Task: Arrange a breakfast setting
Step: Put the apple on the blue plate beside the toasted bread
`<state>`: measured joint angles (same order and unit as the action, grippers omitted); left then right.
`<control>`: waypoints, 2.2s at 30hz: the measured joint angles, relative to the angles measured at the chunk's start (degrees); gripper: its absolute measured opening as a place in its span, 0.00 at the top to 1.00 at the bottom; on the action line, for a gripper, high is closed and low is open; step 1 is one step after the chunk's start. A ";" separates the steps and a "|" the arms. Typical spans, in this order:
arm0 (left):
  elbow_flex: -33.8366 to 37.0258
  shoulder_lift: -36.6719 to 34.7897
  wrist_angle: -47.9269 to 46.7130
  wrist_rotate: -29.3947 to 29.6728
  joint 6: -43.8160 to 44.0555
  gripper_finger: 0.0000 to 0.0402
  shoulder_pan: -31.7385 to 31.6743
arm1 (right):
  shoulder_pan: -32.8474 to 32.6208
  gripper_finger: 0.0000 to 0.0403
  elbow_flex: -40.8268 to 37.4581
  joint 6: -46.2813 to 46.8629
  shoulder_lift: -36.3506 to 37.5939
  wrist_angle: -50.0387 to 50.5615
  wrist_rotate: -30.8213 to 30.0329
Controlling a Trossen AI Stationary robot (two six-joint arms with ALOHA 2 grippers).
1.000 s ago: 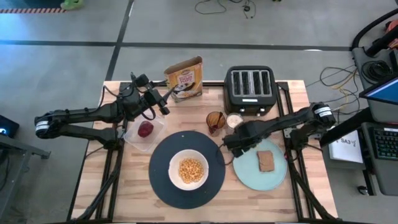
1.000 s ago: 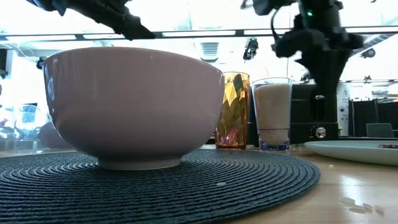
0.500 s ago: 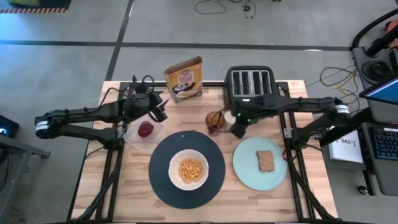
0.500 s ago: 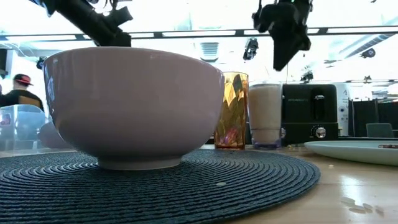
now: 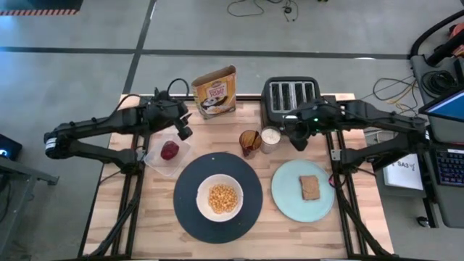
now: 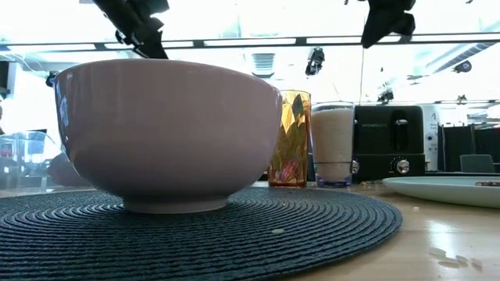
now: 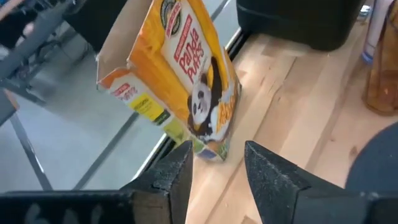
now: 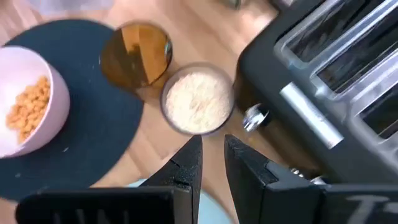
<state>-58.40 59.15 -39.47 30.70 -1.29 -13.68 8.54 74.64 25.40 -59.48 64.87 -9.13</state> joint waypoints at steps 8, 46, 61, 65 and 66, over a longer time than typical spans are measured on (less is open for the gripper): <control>-3.09 2.48 -15.68 -10.82 7.86 0.69 -0.09 | 0.00 0.86 -3.96 -12.06 4.02 -12.41 -4.44; 5.71 0.73 -29.07 -31.57 23.61 0.87 -15.52 | 0.00 0.86 -26.52 -30.57 5.40 -44.92 -4.41; 7.47 6.55 -29.84 -30.13 32.55 0.14 -14.09 | 0.00 0.86 -26.58 -30.53 5.75 -44.56 -4.39; 11.25 7.13 -27.54 -30.17 34.91 0.10 -12.34 | 0.00 0.86 -26.58 -30.53 5.75 -44.53 -4.39; 12.24 7.19 -26.94 -30.18 35.23 0.10 -12.00 | 0.01 0.86 -26.58 -30.53 5.75 -44.53 -4.39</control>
<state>-46.17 66.34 -66.40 0.53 33.93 -25.68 8.55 48.05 -5.13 -53.74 20.34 -13.52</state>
